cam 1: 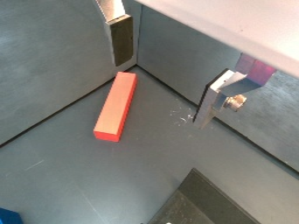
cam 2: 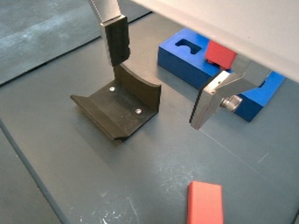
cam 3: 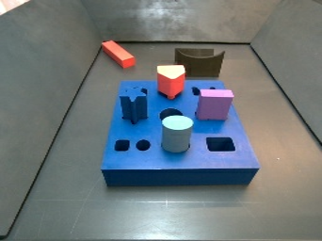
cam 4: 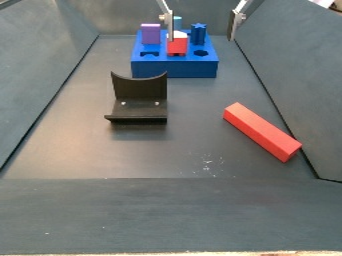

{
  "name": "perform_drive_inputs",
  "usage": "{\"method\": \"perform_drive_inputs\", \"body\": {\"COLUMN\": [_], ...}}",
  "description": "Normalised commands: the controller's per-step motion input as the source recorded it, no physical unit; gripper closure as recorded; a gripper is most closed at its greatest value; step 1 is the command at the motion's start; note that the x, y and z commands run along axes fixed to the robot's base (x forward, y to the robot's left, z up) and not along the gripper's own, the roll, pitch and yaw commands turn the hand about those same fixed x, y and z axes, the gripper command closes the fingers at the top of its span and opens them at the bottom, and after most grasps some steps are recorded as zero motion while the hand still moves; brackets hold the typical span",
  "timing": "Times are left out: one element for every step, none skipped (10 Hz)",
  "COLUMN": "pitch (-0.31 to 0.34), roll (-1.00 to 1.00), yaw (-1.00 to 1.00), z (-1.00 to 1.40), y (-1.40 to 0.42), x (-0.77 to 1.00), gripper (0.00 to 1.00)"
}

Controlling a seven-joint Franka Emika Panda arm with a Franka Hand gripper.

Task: Pick up the rectangle object. Move up. Place the rectangle object on the fixture. Regrasp the rectangle object. Move to above the board. Insert the rectangle object.
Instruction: Pick up the rectangle object.

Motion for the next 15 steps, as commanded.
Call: {"method": "perform_drive_inputs", "body": {"pitch": [-0.324, -0.317, -0.221, -0.114, -0.034, -0.059, 0.000, 0.000, 0.000, 0.001, 0.004, 0.010, 0.021, 0.000, -0.049], "roll": [-0.16, -0.27, -0.18, -0.14, -0.19, -0.13, -0.12, -0.17, -0.12, -0.12, -0.12, -0.10, -0.06, 0.07, 0.15], "yaw": [-0.31, -0.28, -0.39, -0.13, 0.13, 0.32, 0.55, 0.91, 0.97, 0.92, 0.92, 0.90, 0.88, 0.74, 0.39], "z": [-0.37, -0.35, -0.30, -0.46, -0.55, -0.56, -0.52, -0.53, -0.49, -0.45, -0.43, -0.41, -0.40, -0.62, -0.59], "y": [-0.07, 0.00, 0.03, 0.14, 0.37, 0.31, 0.30, 0.13, 0.05, 0.15, 0.15, 0.19, 0.21, 0.10, 0.13], "x": [-0.61, -0.66, -0.68, -0.31, 0.00, -0.53, -0.58, -0.20, -0.12, -0.18, -0.18, -0.18, -0.16, -0.32, -0.79], "gripper": [0.00, 0.00, 0.00, 0.00, 0.00, 0.00, 0.00, 0.00, 0.00, 0.00, 0.00, 0.00, 0.00, 0.00, 0.00]}}
